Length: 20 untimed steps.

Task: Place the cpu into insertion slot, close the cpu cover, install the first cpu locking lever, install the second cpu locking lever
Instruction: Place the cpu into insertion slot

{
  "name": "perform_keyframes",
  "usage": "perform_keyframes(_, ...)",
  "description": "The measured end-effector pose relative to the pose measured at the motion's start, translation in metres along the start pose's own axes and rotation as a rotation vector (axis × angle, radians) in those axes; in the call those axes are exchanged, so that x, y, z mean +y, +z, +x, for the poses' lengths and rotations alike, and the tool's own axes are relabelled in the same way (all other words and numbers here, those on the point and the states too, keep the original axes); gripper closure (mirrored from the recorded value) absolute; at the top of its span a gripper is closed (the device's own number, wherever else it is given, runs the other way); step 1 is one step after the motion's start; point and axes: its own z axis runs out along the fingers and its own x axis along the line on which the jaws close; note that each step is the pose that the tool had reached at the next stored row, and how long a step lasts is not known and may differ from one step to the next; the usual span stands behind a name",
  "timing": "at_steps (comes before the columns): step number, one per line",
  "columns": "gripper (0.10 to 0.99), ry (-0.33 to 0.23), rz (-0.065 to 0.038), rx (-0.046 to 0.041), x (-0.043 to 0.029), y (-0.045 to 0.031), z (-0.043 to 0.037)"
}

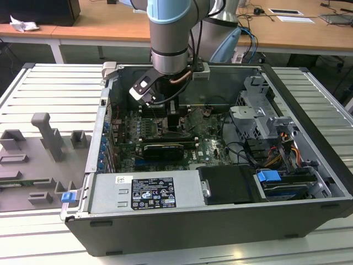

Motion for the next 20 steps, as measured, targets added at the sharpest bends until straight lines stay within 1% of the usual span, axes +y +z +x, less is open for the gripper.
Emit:
perform_keyframes(3, 0.545, 0.000, 0.000, 0.0000, -0.0003, 0.0048, 0.0004)
perform_keyframes(10, 0.545, 0.000, 0.000, 0.0000, -0.0003, 0.0089, 0.0006)
perform_keyframes(15, 0.545, 0.000, 0.001, -0.0002, -0.0004, 0.0132, 0.0011)
perform_keyframes(16, 0.471, 0.000, 0.001, -0.0003, -0.0004, 0.0133, 0.0011)
perform_keyframes(18, 0.471, 0.000, 0.001, 0.0000, -0.0004, 0.0128, 0.0022)
perform_keyframes(20, 0.471, 0.000, 0.001, 0.0024, -0.0003, 0.0132, 0.0033)
